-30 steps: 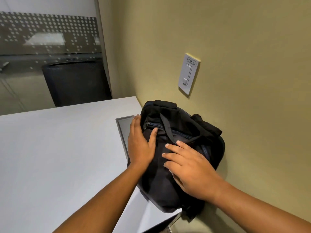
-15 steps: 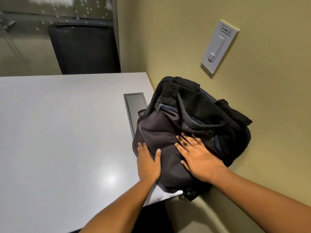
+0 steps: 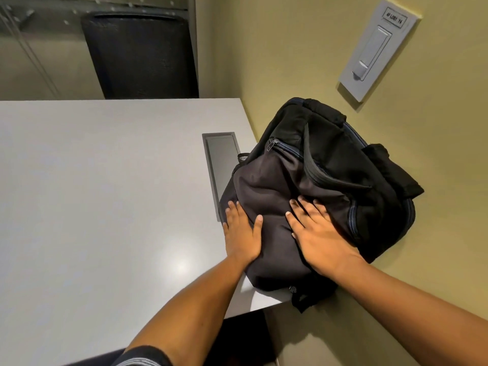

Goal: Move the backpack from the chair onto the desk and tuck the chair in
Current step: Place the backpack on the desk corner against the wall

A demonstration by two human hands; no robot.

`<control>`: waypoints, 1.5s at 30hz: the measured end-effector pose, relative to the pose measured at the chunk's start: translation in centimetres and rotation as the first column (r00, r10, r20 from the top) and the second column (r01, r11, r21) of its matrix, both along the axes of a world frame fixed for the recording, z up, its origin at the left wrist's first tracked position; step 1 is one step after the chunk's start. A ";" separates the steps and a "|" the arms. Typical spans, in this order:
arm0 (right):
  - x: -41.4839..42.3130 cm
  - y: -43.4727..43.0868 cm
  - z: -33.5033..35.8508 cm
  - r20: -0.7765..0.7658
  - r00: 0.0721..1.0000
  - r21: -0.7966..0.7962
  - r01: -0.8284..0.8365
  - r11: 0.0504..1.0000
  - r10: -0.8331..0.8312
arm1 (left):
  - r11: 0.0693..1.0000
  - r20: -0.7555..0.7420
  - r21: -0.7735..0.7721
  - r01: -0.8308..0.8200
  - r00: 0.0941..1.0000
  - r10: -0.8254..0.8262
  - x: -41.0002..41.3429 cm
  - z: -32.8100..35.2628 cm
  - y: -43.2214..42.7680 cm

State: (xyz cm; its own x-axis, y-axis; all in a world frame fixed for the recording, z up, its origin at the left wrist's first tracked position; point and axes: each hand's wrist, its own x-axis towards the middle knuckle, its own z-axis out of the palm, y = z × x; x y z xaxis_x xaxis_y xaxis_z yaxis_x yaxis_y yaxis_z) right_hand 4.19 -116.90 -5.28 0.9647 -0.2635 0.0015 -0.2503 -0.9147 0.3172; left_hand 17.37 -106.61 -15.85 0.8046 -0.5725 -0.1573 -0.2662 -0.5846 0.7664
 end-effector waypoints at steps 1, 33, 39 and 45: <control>0.2 0.0 0.0 0.006 1.000 0.004 0.012 1.000 -0.012 | 1.000 0.003 0.005 0.017 1.000 -0.017 0.4 0.0 -0.1; 3.1 -2.0 -1.3 0.003 0.995 0.116 0.103 0.988 -0.104 | 0.983 0.004 0.127 0.134 0.991 -0.135 3.5 0.4 -2.5; 2.9 -1.7 -0.9 0.015 0.994 0.168 0.107 0.980 -0.112 | 0.973 0.038 0.161 0.163 0.985 -0.171 3.9 0.7 -1.6; 2.5 -1.2 0.0 -0.009 0.996 0.131 0.085 0.988 -0.085 | 0.968 0.162 0.190 0.167 0.967 -0.198 4.2 1.1 0.8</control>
State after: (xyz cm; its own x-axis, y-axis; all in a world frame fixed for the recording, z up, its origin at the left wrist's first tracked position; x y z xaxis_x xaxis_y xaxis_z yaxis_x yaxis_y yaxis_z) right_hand 6.72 -118.11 -5.26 0.9388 -0.3421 -0.0415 -0.3280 -0.9240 0.1968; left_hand 21.60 -105.84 -14.70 0.7130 -0.6888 -0.1310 -0.5036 -0.6331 0.5878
